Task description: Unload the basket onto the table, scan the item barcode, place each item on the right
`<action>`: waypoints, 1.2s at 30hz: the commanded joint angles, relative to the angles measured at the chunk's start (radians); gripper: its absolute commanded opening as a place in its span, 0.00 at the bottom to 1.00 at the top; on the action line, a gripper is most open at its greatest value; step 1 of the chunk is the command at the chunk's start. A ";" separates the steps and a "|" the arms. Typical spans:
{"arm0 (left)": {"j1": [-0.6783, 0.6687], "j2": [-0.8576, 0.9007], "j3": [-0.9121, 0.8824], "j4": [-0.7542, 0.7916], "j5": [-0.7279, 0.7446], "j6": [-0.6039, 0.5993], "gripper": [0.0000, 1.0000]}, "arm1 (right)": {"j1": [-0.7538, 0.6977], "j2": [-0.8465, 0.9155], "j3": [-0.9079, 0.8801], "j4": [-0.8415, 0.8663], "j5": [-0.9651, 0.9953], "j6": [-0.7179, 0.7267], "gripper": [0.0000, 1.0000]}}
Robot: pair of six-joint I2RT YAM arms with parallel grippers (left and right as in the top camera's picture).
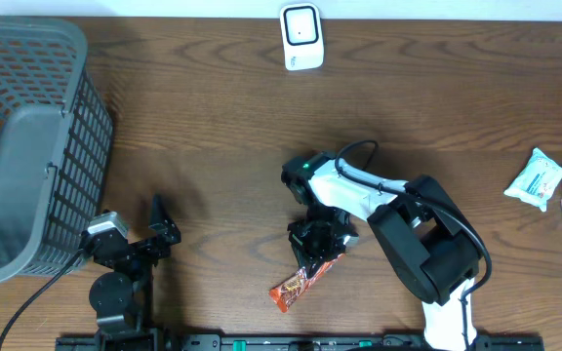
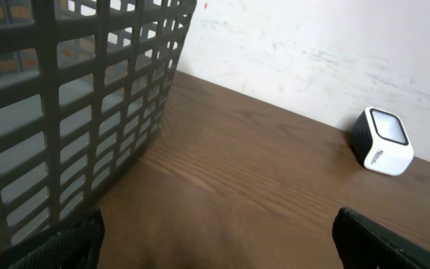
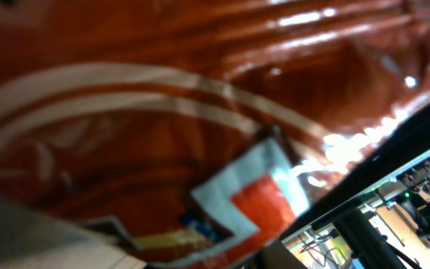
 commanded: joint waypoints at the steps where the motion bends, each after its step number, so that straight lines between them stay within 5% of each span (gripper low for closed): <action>1: -0.005 -0.006 -0.017 -0.032 -0.009 0.017 0.98 | 0.007 0.092 -0.059 0.018 0.233 0.026 0.12; 3: -0.005 -0.006 -0.017 -0.032 -0.009 0.017 0.98 | 0.007 0.091 -0.058 0.016 0.238 0.020 0.02; 11: -0.005 -0.006 -0.017 -0.032 -0.009 0.017 0.98 | -0.010 0.011 0.037 0.031 0.227 -0.227 0.01; 22: -0.005 -0.006 -0.017 -0.032 -0.009 0.017 0.98 | -0.015 -0.196 0.177 0.266 -0.011 -1.028 0.01; 25: -0.005 -0.006 -0.017 -0.032 -0.009 0.017 0.98 | -0.013 -0.216 0.177 0.274 -0.023 -1.125 0.01; 36: -0.005 -0.006 -0.017 -0.032 -0.009 0.017 0.98 | -0.027 -0.216 0.152 0.476 -0.677 -1.766 0.01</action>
